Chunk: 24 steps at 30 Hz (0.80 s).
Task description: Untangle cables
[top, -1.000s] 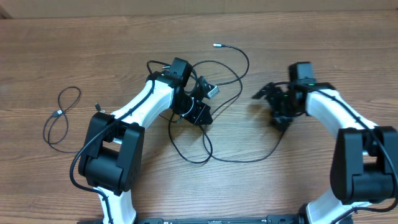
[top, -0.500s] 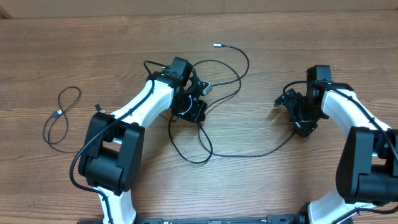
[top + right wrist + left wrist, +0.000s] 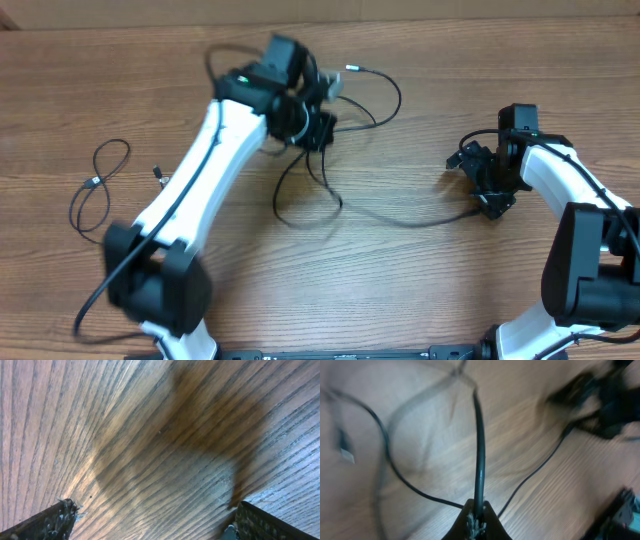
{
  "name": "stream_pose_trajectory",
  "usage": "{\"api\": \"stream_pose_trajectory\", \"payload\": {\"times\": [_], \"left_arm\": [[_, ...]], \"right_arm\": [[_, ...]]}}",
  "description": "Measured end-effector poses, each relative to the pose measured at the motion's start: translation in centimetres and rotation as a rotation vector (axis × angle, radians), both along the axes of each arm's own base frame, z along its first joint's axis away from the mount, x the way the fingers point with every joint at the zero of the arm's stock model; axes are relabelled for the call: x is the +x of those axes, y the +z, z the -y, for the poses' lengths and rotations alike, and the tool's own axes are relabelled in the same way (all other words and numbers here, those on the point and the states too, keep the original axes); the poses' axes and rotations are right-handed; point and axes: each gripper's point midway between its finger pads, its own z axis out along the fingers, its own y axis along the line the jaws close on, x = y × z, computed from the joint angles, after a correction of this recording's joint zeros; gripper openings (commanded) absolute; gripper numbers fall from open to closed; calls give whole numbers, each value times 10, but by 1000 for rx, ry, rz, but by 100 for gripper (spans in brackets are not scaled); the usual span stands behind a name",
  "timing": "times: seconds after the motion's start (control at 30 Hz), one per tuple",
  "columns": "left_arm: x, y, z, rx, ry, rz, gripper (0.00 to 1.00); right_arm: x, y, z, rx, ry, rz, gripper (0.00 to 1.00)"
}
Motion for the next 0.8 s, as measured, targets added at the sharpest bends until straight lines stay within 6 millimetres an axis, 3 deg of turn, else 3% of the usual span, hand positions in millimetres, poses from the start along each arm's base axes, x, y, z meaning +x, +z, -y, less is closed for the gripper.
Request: {"api": "stream_pose_trajectory", "payload": {"times": [0.2,0.37,0.47,0.67,0.8], "left_arm": [[4,142,-12,-93,58,375,4],[-5,221,-25,-162,114,604,4],[-5,247,-32,-182,159,690,4],[9,267,-43,-169,239,790,5],[23,282,-63,-116,356,877,4]], "right_arm": [[0,0,0,-1,3,2,100],[1,0,0,-1,3,3,100],[0,0,0,-1,2,2,100],[1,0,0,-1,2,3,100],[1,0,0,-1,2,3,100]]}}
